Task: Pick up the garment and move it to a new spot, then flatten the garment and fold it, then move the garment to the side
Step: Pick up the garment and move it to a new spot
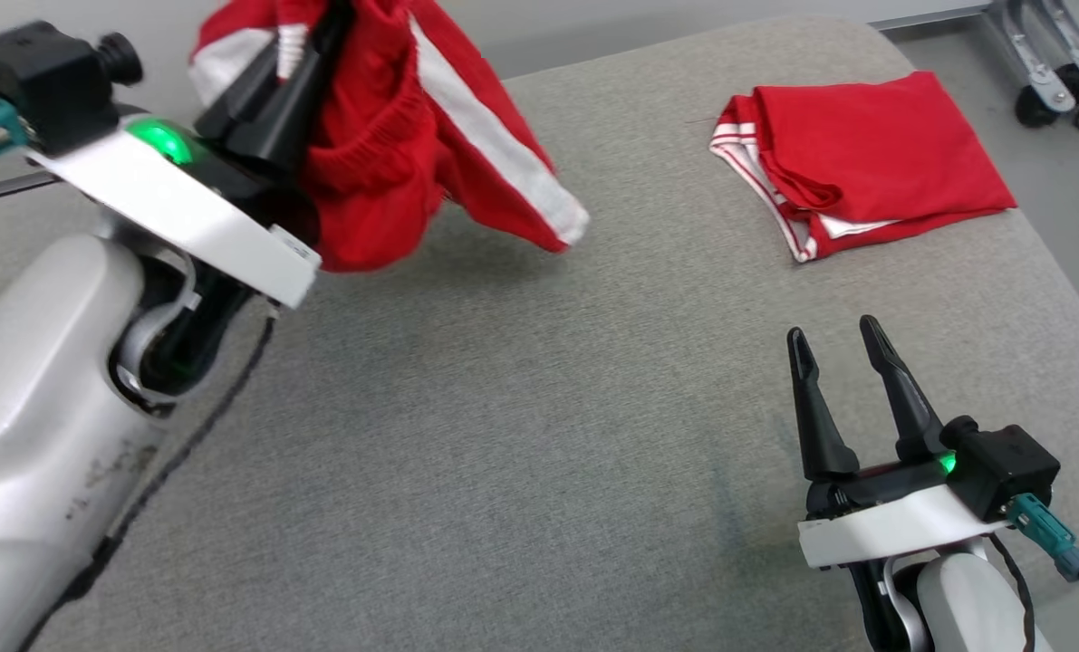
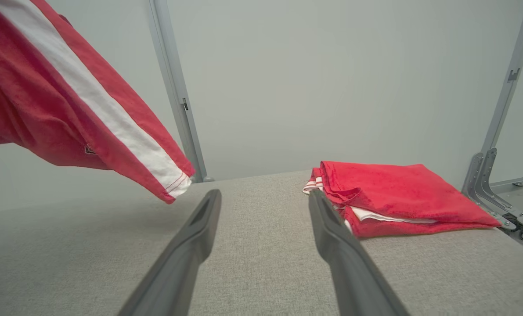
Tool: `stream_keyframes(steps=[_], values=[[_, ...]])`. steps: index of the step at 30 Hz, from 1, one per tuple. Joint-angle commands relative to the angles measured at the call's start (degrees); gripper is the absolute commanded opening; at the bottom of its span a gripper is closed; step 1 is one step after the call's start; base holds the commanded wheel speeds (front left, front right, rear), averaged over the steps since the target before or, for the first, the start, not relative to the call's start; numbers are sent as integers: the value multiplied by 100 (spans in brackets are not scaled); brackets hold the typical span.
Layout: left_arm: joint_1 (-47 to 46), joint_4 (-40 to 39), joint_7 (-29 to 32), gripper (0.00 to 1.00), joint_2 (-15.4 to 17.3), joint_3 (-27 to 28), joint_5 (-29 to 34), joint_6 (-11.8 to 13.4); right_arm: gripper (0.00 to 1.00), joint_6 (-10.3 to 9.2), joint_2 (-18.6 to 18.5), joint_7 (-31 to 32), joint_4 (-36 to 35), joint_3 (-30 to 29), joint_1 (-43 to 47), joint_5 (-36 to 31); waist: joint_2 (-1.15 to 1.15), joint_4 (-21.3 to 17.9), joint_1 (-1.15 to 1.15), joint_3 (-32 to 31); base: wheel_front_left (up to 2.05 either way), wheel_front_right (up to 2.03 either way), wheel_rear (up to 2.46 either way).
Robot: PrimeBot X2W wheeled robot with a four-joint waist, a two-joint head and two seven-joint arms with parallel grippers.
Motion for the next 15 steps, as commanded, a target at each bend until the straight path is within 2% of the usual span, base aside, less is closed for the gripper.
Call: stream_keyframes(steps=[1,6,11,14,15], values=[[240,-95,-42,0,-34,-151,25,1,100,-11,26,-1,-52,-63,70,14,0,-93,0,-14,0,0,0],[852,-141,-250,0,-113,-618,97,1,100,-11,31,-1,-70,-191,165,-15,0,42,0,99,0,0,0],[1766,331,-530,0,-190,-1315,125,1,100,-11,-51,-1,-91,-282,242,-66,0,280,0,183,0,0,0],[2125,654,-663,0,-220,-1535,200,1,100,-11,-94,-2,-113,-337,302,-95,0,485,0,194,0,0,0],[2207,748,-705,12,-243,-1531,234,1,100,-11,-116,-2,-111,-346,316,-97,0,559,0,190,0,0,0]])
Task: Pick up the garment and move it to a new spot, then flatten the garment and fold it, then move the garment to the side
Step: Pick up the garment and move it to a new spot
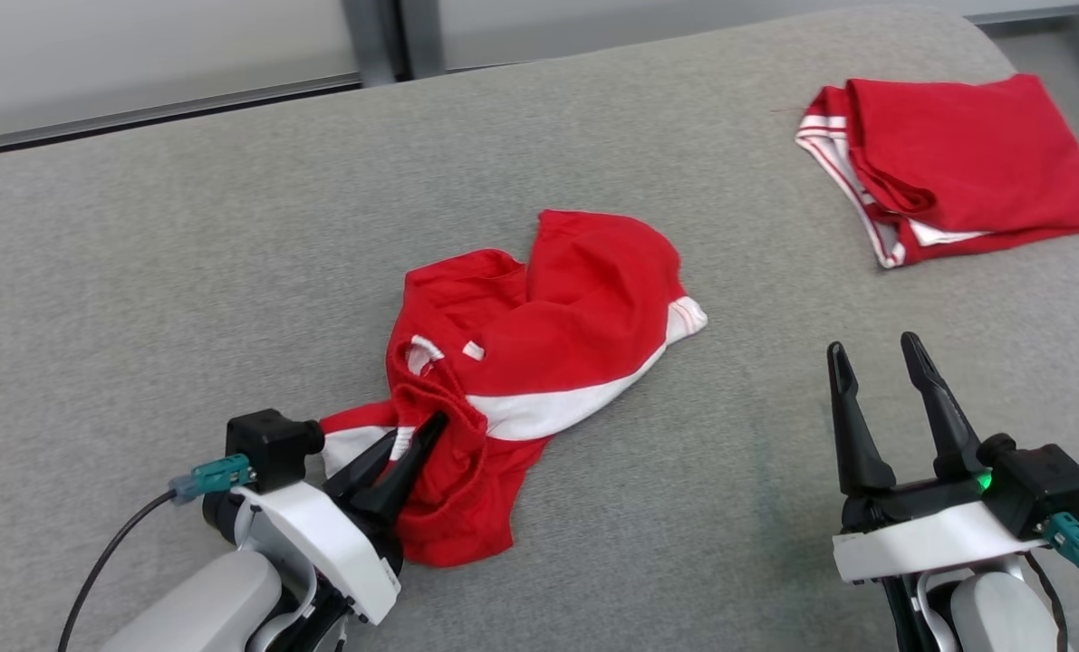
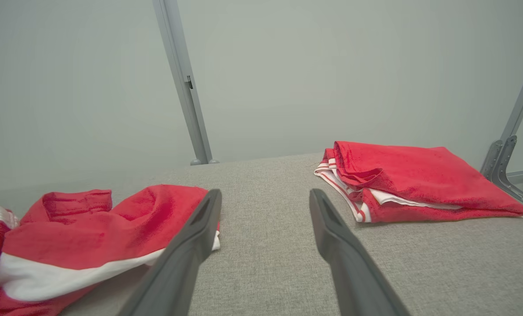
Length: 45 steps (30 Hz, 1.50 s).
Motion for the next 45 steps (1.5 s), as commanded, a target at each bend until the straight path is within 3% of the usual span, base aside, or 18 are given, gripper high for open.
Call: stream_keyframes(steps=[1,2,9,12,16,17,22,29,36,45], values=[[74,65,-43,73,-6,69,49,1,100,-11,-50,-2,-6,-16,76,-52,0,196,0,-2,0,0,0],[156,119,-66,100,-58,150,75,1,100,-11,-59,-2,-9,-29,97,-43,0,274,0,-26,0,0,0],[1222,-199,-69,100,-373,1761,979,28,100,-11,-162,-1,33,-22,345,-80,0,804,0,-322,0,0,0],[1792,-434,-69,100,-587,2565,1535,175,100,-11,-229,-2,34,-11,481,-114,0,1034,0,-498,0,0,0],[2435,-880,-64,100,-1065,3567,2420,475,100,-10,-301,-2,20,-5,649,-127,0,1309,0,-777,0,0,0],[2737,-1104,-64,100,-1362,4010,2810,641,100,-10,-307,-2,33,18,726,-125,0,1399,0,-953,0,0,0],[3378,-1508,-63,100,-1963,4712,3688,906,100,-10,-250,-2,49,70,939,-118,0,1528,0,-1361,0,0,0],[3989,-1950,-64,100,-2303,5238,4659,959,100,-10,-197,-2,-197,-33,1332,-344,0,1622,0,-1627,0,0,0],[4247,-2149,-63,100,-2353,5182,5394,882,100,-11,-71,-2,-423,-170,1660,-555,0,1643,0,-1656,0,0,0],[4226,-2164,-64,100,-2356,5108,5539,965,100,-11,19,-1,-361,-202,1652,-562,0,1587,0,-1645,0,0,0]])
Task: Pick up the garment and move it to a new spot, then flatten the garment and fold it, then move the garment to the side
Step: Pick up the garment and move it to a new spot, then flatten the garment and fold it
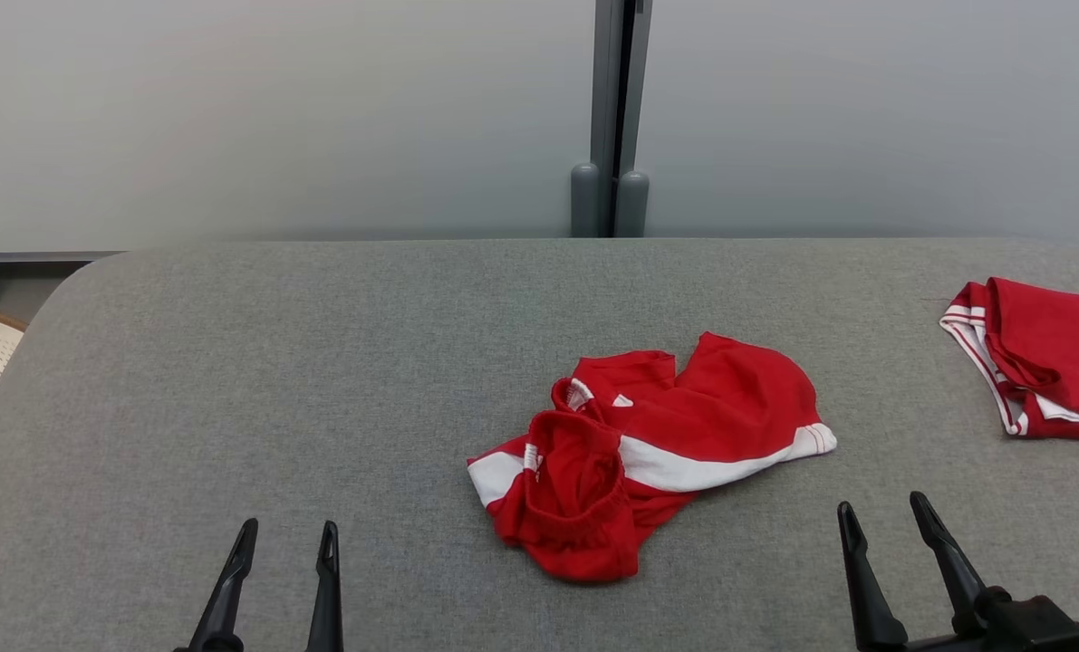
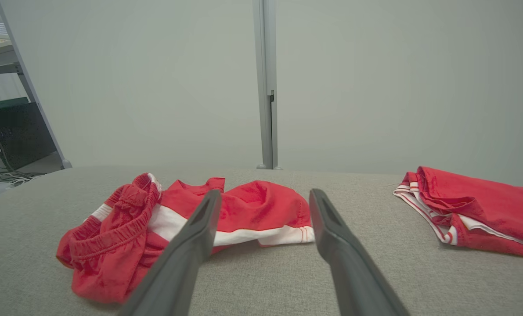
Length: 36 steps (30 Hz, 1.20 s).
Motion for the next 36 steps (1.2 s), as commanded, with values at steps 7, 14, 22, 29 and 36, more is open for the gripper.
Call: stream_keyframes(steps=[7,14,22,29,36], values=[[-74,41,-6,100,16,-44,49,45,100,-11,35,-1,59,-43,-55,35,0,-8,0,-6,0,0,0],[-124,115,-6,100,16,-68,93,3,100,-11,68,-1,95,-56,-57,69,0,-9,0,-19,0,0,0],[-212,98,-6,100,13,-162,41,-48,100,-11,80,-1,99,-93,-97,65,0,2,0,49,0,0,0],[-924,182,-6,100,14,-765,-220,-502,100,-10,46,-1,78,-31,-260,41,0,-14,0,355,0,0,0],[-2037,734,16,100,17,-1721,-535,-783,100,-11,-43,-1,37,53,-595,38,0,-148,0,906,0,0,0]])
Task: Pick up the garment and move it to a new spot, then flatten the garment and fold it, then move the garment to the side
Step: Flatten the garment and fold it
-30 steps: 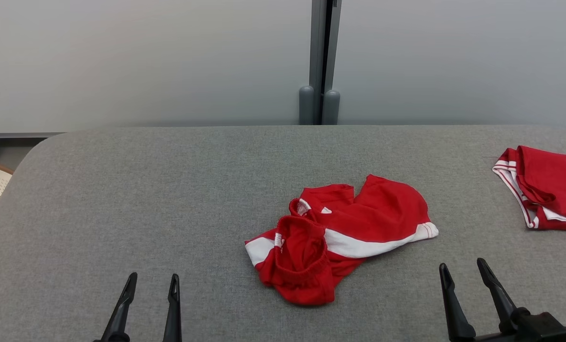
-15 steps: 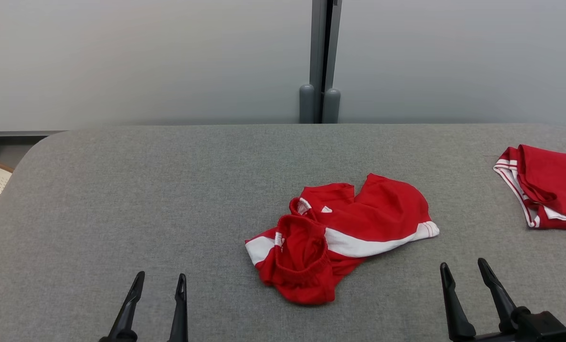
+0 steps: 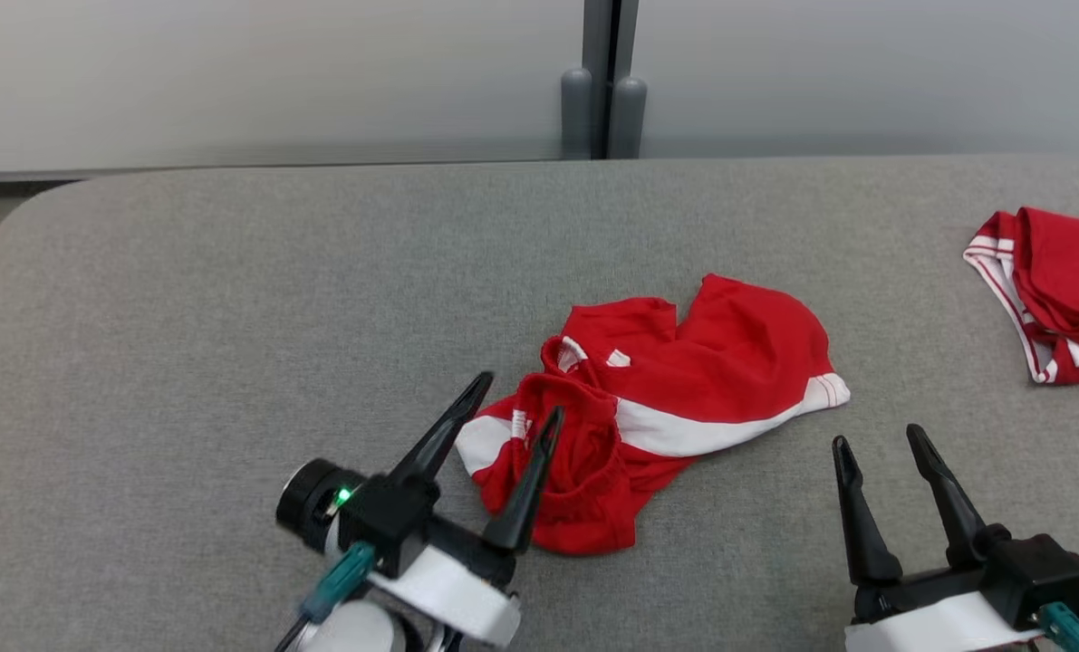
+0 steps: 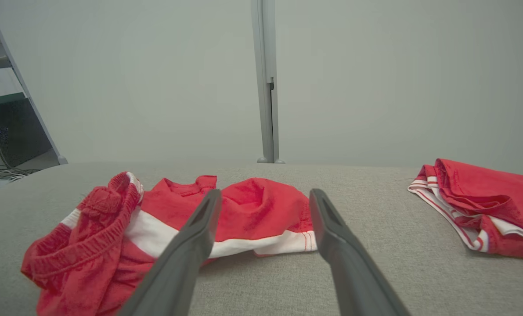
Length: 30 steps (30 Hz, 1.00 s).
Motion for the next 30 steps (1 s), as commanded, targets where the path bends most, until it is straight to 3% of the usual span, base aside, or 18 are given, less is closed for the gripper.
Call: stream_keyframes(steps=[1,6,10,15,23,24,27,29,30], values=[[-281,105,88,100,21,-76,-58,-15,100,-10,-53,-1,-2,8,-101,2,0,-98,0,286,0,0,0],[-1241,434,591,100,20,-632,-669,13,100,-9,-79,-1,-16,-2,-300,-13,0,-232,0,663,0,0,0],[-1754,607,1243,100,22,-900,-1052,310,100,-10,-75,-1,-35,-35,-407,-17,0,-338,0,855,0,0,0],[-2089,751,2298,100,96,-1057,-867,673,100,-10,-43,-1,-45,-86,-484,-28,0,-420,0,981,0,0,0],[-2077,469,3204,100,447,-1127,-740,857,100,-9,25,-1,-83,-119,-553,-42,0,-445,0,1110,0,0,0],[-2023,410,3272,93,497,-1135,-745,864,100,-10,37,0,-82,-125,-558,-42,0,-438,0,1119,0,0,0],[-1912,289,3531,37,626,-1130,-911,794,100,-9,64,-1,-72,-123,-593,-41,0,-429,0,1148,0,0,0],[-1916,321,3614,23,590,-1071,-1051,757,100,-10,73,0,-58,-100,-604,-35,0,-438,0,1167,0,0,0],[-1952,356,3645,25,572,-1025,-1130,756,100,-9,75,-1,-54,-81,-629,-26,0,-445,0,1178,0,0,0]])
